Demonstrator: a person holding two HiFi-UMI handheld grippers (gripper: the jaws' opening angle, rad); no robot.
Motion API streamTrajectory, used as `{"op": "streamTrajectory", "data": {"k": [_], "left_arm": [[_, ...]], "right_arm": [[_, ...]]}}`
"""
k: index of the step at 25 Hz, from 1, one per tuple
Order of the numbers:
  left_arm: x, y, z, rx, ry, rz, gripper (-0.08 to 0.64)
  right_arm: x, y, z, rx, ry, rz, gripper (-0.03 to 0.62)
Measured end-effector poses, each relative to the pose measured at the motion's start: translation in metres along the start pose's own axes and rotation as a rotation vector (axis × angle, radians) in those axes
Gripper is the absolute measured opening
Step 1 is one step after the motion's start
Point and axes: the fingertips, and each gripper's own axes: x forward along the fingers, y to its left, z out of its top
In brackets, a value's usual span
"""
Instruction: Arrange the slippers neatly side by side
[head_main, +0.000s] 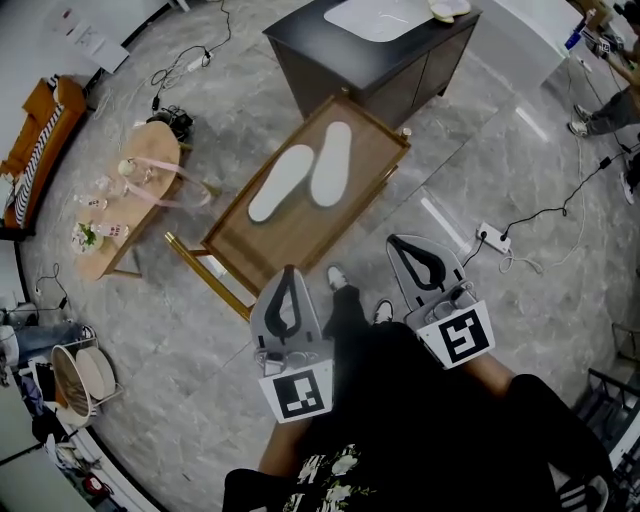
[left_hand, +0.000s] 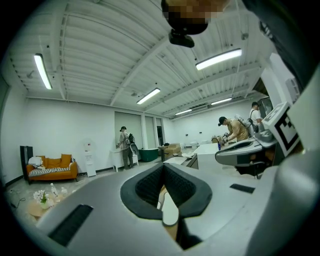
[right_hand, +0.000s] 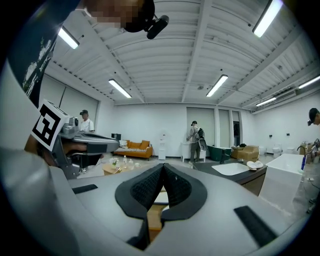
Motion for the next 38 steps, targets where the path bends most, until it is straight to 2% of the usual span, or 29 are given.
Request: {"op": "streamTrajectory", "data": {"k": [13, 20, 29, 33, 38], "left_arm": [[0.044, 0.062, -0.02, -0.031, 0.036, 0.062, 0.002], [0.077, 0.082, -0.021, -0.033, 0.022, 0.03, 0.002], [0.098, 0.1, -0.023, -0.032, 0.005, -0.015, 0.002], [0.101, 0.104, -0.027, -0.037, 0.025, 0.003, 0.002], [0.109, 0.117, -0.035, -0.049, 0.061, 0.067, 0.002]], "right_arm": [[0.083, 0.003, -0.002, -0.007, 0.031, 0.069, -0.003], [0.123, -0.007, 0.008, -0.023, 0.013, 0.048, -0.002], [0.145, -0.013, 0.006, -0.018, 0.027, 0.008, -0.002], [0.157, -0.015, 0.007, -0.038, 0.004, 0.038, -0.002], [0.188, -0.014, 0.011, -0.034, -0.004, 0.131, -0.002]]}}
